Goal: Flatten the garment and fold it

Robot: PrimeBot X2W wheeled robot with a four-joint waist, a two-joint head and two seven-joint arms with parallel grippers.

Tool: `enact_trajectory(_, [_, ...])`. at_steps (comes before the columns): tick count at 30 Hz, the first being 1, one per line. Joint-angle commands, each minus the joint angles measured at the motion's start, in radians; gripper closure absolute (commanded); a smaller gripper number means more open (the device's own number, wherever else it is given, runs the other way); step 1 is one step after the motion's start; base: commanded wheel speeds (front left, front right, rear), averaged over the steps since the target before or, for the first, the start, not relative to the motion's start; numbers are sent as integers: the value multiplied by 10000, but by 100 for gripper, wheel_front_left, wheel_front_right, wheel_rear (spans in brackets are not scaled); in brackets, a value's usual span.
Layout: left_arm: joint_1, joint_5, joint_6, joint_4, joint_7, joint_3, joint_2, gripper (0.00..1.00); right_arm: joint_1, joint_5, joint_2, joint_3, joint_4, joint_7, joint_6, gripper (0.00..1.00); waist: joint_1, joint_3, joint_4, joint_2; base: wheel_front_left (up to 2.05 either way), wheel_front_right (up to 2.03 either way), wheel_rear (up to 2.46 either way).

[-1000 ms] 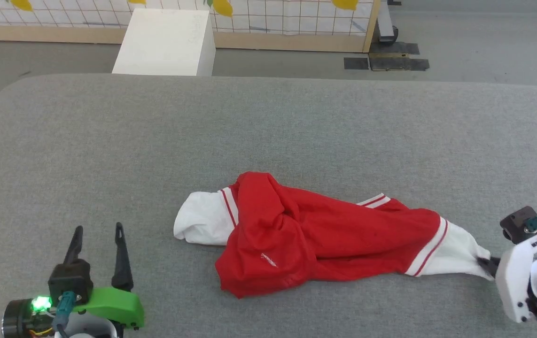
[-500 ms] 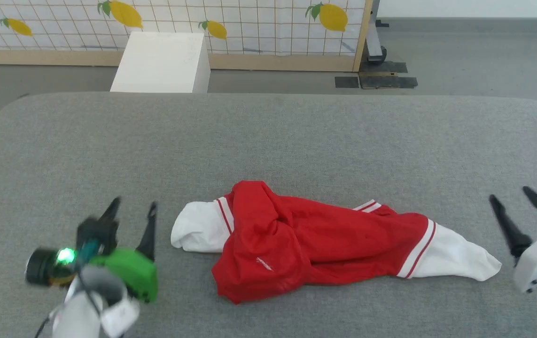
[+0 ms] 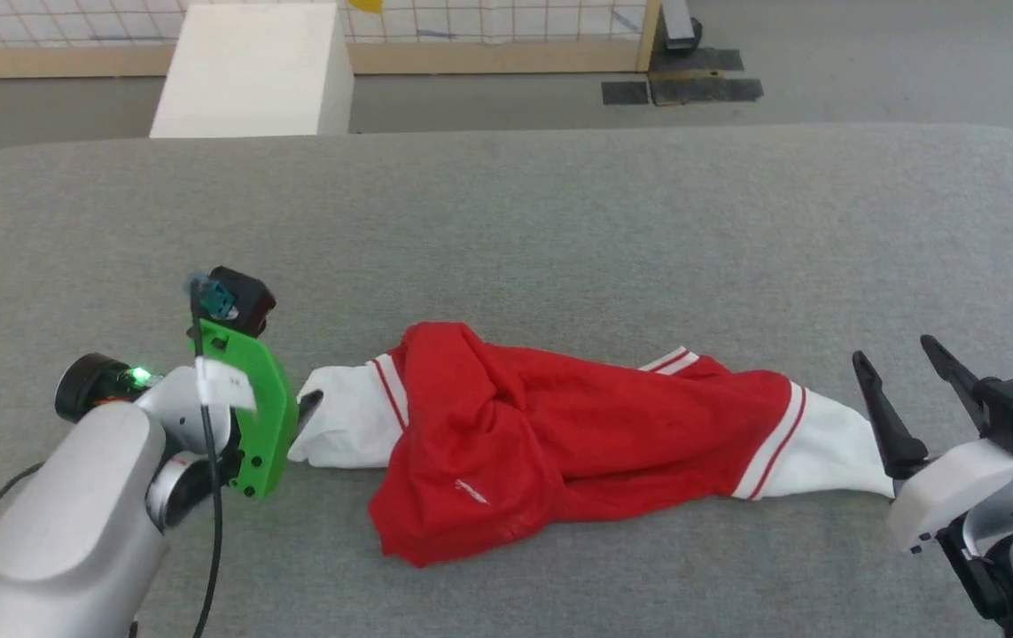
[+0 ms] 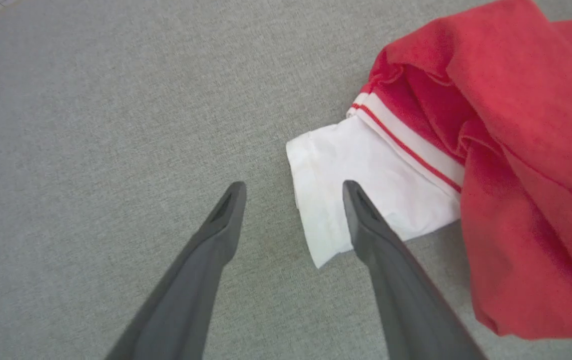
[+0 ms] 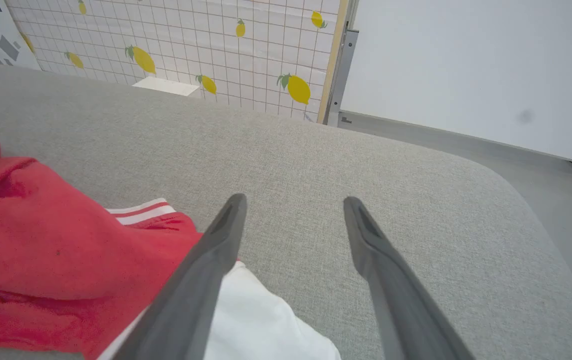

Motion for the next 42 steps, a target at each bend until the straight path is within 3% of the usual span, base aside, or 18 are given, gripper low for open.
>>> enact_trajectory(1, [-322,-276,-27,70,285,-263,185,0,138,-105,103,-73,-134,65,-15,0,0,249,-262,0,0,0,0])
enact_trajectory(8, [-1459,-961,-28,319,1637,-2321,1056,0,108,-393,324,-364,-425,250,-15,0,0,690,-588,0,0,0,0])
enact_trajectory(15, [-2143,-1440,-28,1160,2114,-3952,1259,0,-118,-460,427,-258,-327,388,-15,0,0,941,-795,0,0,0,0])
enact_trajectory(16, [-2197,-1574,-28,1236,2112,-4210,1273,38,-151,-469,415,-245,-301,385,-15,0,0,933,-814,0,0,0,0])
enact_trajectory(17, [-2227,-1726,-28,1292,2080,-4372,1281,100,-175,-460,394,-240,-280,396,-15,0,0,906,-820,0,0,0,0])
enact_trajectory(25, [-2503,-2502,-28,1333,792,-5251,1588,100,-592,18,-625,209,-366,1156,-15,0,0,380,-661,0,0,0,0])
enact_trajectory(28, [-2557,-2565,-28,1188,218,-5406,1728,100,-914,564,-1454,1064,-442,2423,-15,0,0,229,-611,0,0,0,0])
enact_trajectory(35, [-2703,-2572,-28,1059,-594,-5778,1772,100,-2152,3013,-3478,3403,-246,6304,-15,0,0,115,-425,0,0,0,0])
enact_trajectory(38, [-2816,-2552,-28,1100,-754,-5945,1671,100,-2710,3873,-3824,4181,37,7463,-15,0,0,168,-313,0,0,0,0])
enact_trajectory(42, [-3019,-2522,-28,1171,-926,-6182,1500,100,-3319,4958,-3809,4810,683,8412,-15,0,0,328,-160,0,0,0,0])
